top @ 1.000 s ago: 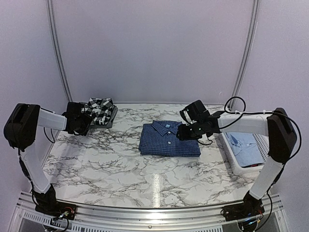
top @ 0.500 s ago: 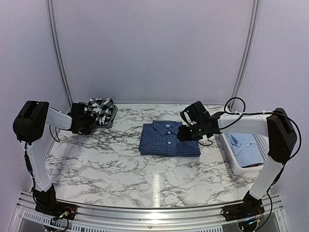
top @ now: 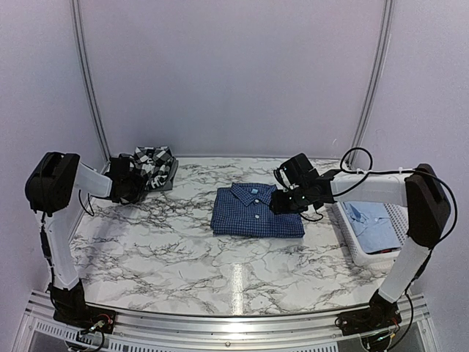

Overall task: Fold and stack the long sleeve shirts
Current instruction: Move the square-folded shirt to the center of the board, then pick up the square-folded shirt from the center of the board.

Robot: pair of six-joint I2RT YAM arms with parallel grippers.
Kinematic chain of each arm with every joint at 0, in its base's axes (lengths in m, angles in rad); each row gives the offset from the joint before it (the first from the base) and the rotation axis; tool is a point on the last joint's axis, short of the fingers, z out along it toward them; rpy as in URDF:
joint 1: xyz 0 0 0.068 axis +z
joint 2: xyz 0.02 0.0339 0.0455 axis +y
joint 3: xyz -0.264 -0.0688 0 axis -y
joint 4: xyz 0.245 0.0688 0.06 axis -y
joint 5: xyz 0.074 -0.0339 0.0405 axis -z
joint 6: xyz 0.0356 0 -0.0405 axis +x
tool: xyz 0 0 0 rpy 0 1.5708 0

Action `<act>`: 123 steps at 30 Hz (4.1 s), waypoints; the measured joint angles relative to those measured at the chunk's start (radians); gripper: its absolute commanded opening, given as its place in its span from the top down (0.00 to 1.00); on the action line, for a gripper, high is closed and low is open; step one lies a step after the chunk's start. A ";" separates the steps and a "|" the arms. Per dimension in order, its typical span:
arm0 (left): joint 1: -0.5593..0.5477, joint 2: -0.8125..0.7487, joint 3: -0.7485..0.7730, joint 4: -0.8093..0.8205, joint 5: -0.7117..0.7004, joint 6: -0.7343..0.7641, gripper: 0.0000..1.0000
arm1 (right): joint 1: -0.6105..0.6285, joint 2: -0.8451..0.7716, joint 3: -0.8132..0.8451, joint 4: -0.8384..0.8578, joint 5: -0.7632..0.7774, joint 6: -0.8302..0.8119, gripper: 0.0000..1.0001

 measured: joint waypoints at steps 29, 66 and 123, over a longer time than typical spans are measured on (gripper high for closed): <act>-0.317 -0.814 -0.724 -0.151 -0.074 -0.125 1.00 | -0.009 0.003 0.000 0.040 -0.029 -0.024 0.50; -0.593 -0.881 -0.247 -0.710 -0.190 0.318 0.34 | -0.145 -0.019 -0.067 0.061 -0.105 -0.012 0.33; -0.610 0.229 0.592 -0.685 0.003 0.577 0.93 | -0.216 0.154 -0.108 0.260 -0.188 0.105 0.95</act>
